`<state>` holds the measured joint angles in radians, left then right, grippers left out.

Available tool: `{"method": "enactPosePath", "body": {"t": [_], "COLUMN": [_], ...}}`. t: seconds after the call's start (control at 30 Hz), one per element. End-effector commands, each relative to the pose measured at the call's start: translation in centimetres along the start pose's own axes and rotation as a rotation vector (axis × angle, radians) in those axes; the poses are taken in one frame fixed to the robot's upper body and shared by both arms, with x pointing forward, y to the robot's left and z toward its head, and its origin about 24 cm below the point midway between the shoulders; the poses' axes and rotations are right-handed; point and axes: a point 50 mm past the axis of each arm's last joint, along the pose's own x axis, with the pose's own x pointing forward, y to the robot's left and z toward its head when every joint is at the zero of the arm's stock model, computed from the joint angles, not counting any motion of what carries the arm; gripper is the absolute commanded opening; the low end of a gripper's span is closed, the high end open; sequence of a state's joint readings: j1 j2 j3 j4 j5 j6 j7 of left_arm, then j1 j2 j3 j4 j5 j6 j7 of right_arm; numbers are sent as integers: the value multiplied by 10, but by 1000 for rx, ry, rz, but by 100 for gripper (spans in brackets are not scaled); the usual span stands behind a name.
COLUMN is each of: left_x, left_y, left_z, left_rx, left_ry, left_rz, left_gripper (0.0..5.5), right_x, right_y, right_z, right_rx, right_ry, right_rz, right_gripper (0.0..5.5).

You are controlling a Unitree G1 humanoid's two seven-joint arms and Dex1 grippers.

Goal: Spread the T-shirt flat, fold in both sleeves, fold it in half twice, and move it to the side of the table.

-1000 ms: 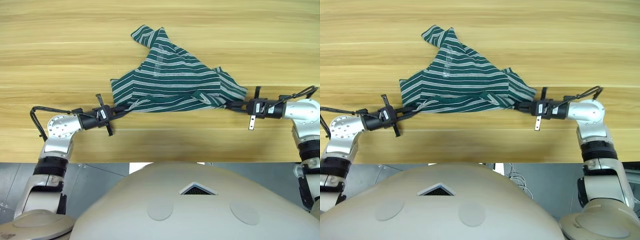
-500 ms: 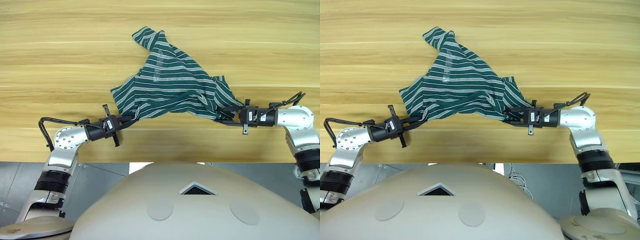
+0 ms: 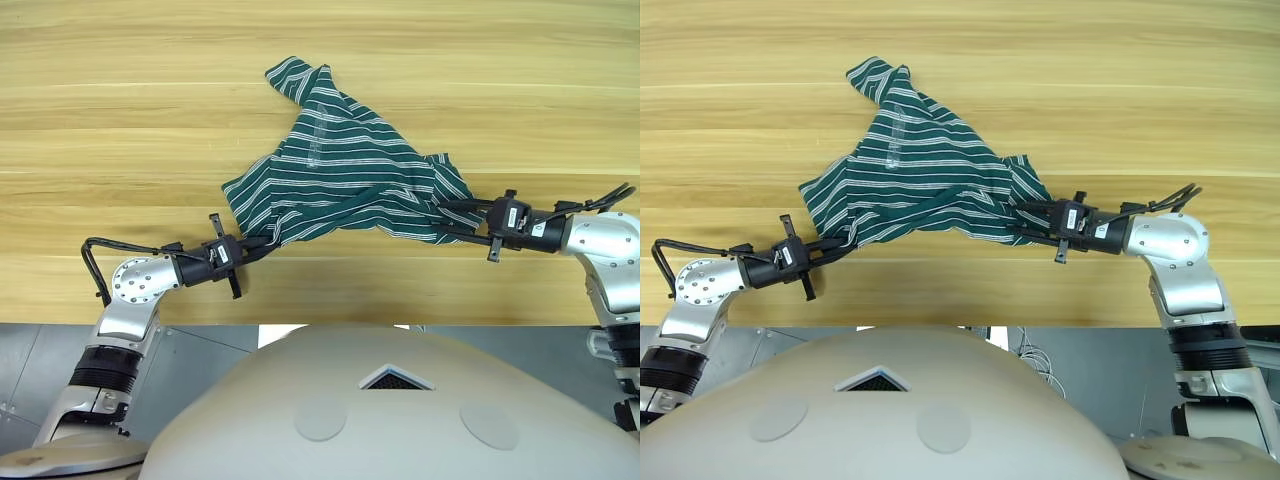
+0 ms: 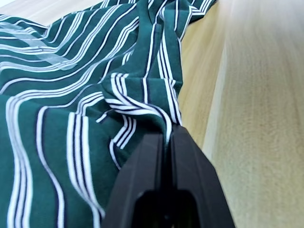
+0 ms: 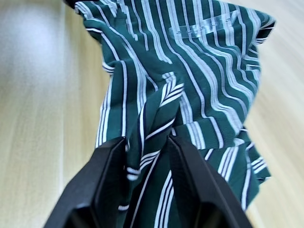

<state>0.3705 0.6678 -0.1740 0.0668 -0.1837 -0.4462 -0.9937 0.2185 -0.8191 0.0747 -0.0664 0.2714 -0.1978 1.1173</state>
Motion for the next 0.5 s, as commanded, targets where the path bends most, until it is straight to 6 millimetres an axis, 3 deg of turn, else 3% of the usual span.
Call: {"method": "enactPosePath", "body": {"t": [0.03,0.13,0.5], "left_x": [1,2,5], "left_y": [-7,-7,-10], "left_z": [-4,-4,-4], "left_rx": [-20,-21,-23], "left_ry": [37,35,26], "left_rz": [-35,-38,-42], "left_gripper": [0,0,0], "right_x": [-9,-3,7], "right_y": [-4,-6,-5], "right_z": [6,10,14], "right_rx": [-16,-30,-28], "right_ry": [6,24,115], "right_rz": [8,-12,-25], "right_gripper": [184,237,237]}}
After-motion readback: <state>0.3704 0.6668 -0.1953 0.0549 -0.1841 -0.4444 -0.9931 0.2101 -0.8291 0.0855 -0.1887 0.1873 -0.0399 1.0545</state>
